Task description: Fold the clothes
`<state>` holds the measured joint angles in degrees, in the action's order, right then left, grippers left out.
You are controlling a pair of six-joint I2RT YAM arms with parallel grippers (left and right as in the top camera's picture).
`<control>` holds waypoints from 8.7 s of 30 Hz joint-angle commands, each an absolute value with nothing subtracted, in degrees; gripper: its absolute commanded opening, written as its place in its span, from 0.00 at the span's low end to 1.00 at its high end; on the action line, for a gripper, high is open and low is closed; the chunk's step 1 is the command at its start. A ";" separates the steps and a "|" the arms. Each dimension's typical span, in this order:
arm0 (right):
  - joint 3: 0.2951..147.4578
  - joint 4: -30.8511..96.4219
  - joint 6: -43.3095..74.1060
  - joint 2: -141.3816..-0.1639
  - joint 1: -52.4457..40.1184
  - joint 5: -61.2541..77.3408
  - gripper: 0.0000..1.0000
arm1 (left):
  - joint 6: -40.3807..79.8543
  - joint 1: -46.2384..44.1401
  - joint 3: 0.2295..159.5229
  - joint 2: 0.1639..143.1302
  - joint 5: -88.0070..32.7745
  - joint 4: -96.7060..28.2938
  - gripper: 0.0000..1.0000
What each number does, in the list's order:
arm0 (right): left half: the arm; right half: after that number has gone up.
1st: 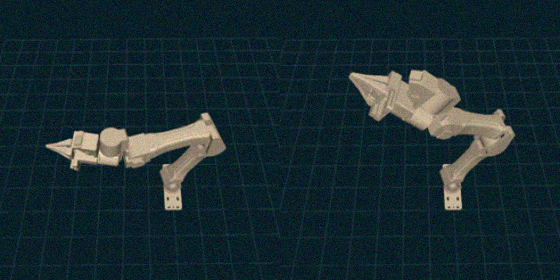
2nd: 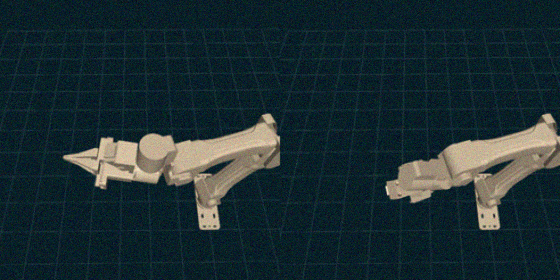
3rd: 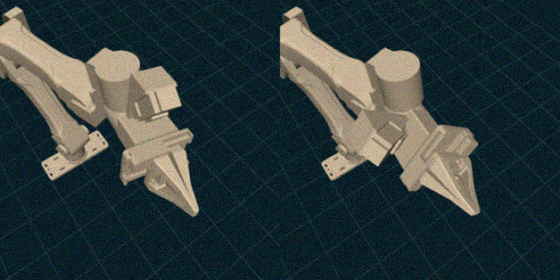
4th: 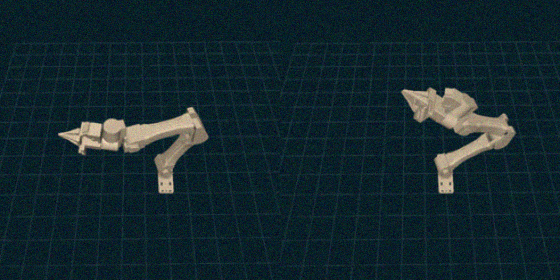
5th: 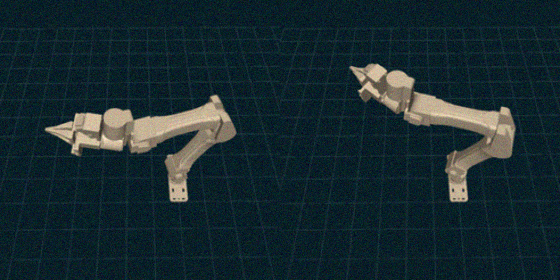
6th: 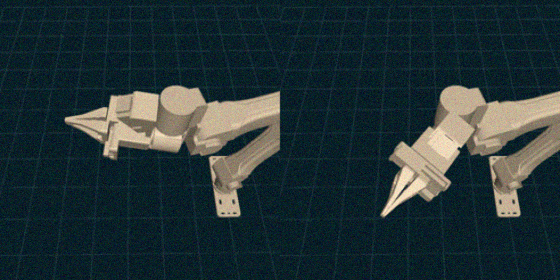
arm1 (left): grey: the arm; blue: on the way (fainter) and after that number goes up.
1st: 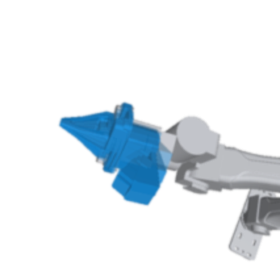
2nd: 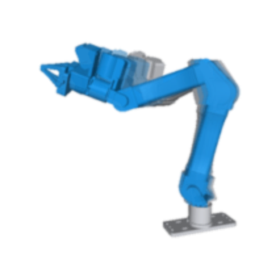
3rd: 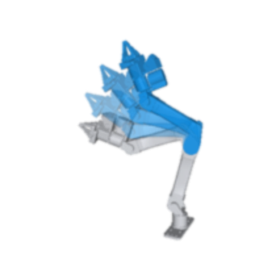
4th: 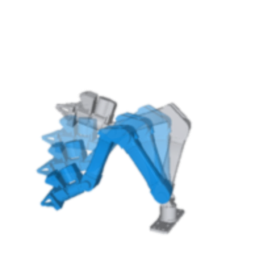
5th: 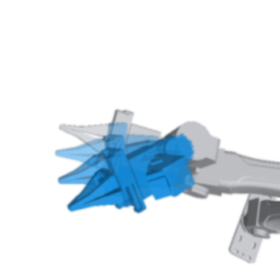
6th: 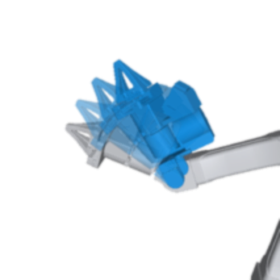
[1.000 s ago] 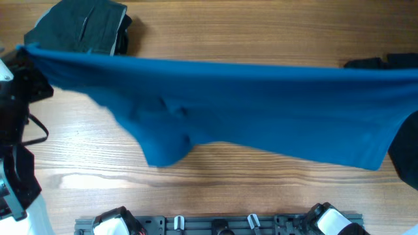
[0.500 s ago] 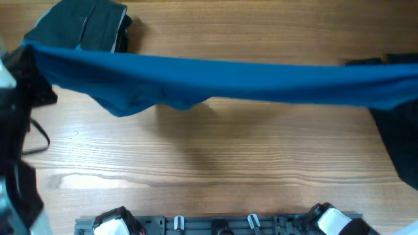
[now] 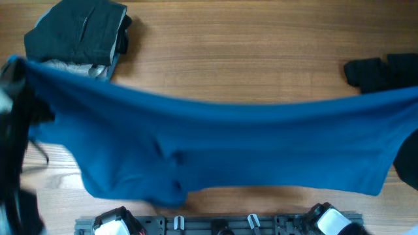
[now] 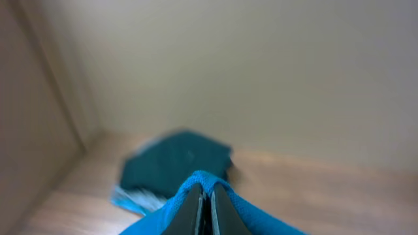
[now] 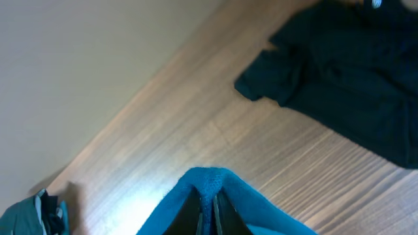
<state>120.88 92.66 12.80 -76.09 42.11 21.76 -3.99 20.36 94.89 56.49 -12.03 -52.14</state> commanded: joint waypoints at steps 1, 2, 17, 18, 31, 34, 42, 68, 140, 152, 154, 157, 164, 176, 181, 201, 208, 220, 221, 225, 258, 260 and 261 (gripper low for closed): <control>120.99 92.12 13.32 -85.03 40.60 20.43 0.06 | -5.67 17.67 94.63 69.54 -18.72 -51.70 0.04; 120.99 92.12 12.78 -87.15 39.70 20.60 0.06 | -6.46 16.12 94.63 72.42 -18.85 -51.57 0.04; 120.99 78.24 9.19 -121.21 23.97 19.88 0.05 | -11.66 0.95 94.63 117.49 -18.37 -31.07 0.08; 120.99 76.51 9.21 -123.28 23.55 19.88 0.05 | -11.11 0.95 94.63 118.67 -18.37 -29.85 0.08; 120.95 59.77 10.85 -129.23 23.09 16.01 0.04 | -4.89 1.10 94.63 120.66 -16.19 -20.21 0.09; 120.60 54.89 14.41 -129.23 23.09 11.81 0.04 | -3.33 1.13 94.63 120.66 -15.81 -19.35 0.29; 120.25 48.03 16.97 -132.00 23.09 8.29 0.10 | -3.88 1.13 94.63 120.66 -15.84 -27.62 0.47; 120.31 73.19 8.93 -121.60 25.21 19.53 0.79 | -8.78 -0.01 84.01 121.84 -19.99 -45.21 0.70; 89.21 36.25 36.45 -127.07 -3.97 17.58 0.04 | -5.52 -8.38 88.90 113.58 -23.55 -41.41 0.17; 89.25 7.11 34.81 -126.45 -2.68 33.69 0.10 | -5.78 -8.54 88.88 113.65 -23.51 -43.92 0.42; 89.25 11.33 30.57 -125.64 -2.39 34.85 0.10 | -5.76 -8.54 88.84 113.80 -23.51 -44.66 0.42; 89.25 17.96 23.33 -123.90 -2.31 34.74 0.10 | -5.74 -8.54 88.84 114.02 -22.35 -44.77 0.43; 89.25 31.94 16.25 -118.24 -2.39 33.01 0.12 | -7.64 -8.91 88.82 117.64 -22.37 -41.82 0.04; 89.23 36.03 16.53 -118.13 -2.39 26.37 0.12 | 1.56 -9.17 89.23 125.91 -16.71 -16.71 0.05; 89.23 37.82 16.47 -118.13 -2.39 25.26 0.13 | 11.38 -8.27 93.89 125.89 -18.94 -6.20 0.10; 89.23 48.66 13.47 -118.10 -2.26 21.85 0.22 | -5.87 0.23 102.54 118.19 -13.02 -54.83 0.22; 89.23 48.58 13.45 -118.10 -2.26 21.82 0.21 | -5.63 2.42 101.34 118.21 -8.71 -53.01 0.34; 89.23 48.51 13.52 -118.10 -2.26 21.85 0.22 | -7.31 2.37 93.82 118.32 -14.15 -48.36 0.55; 89.23 48.49 13.54 -118.10 -2.26 21.85 0.21 | -7.31 2.37 93.23 118.37 -16.32 -47.42 0.55; 89.23 48.47 13.69 -118.10 -2.26 21.85 0.21 | -7.29 2.35 92.55 119.46 -20.38 -45.39 0.41; 89.23 46.94 15.18 -118.10 -2.26 21.82 0.29 | 2.61 0.01 94.41 126.69 -17.74 -13.02 0.69; 89.23 47.24 15.16 -118.10 -2.26 21.82 0.30 | 1.21 0.23 96.25 125.73 -17.67 -19.27 0.71; 89.23 47.44 15.14 -118.10 -2.26 21.82 0.31 | 0.30 0.25 97.01 125.23 -17.69 -22.76 0.71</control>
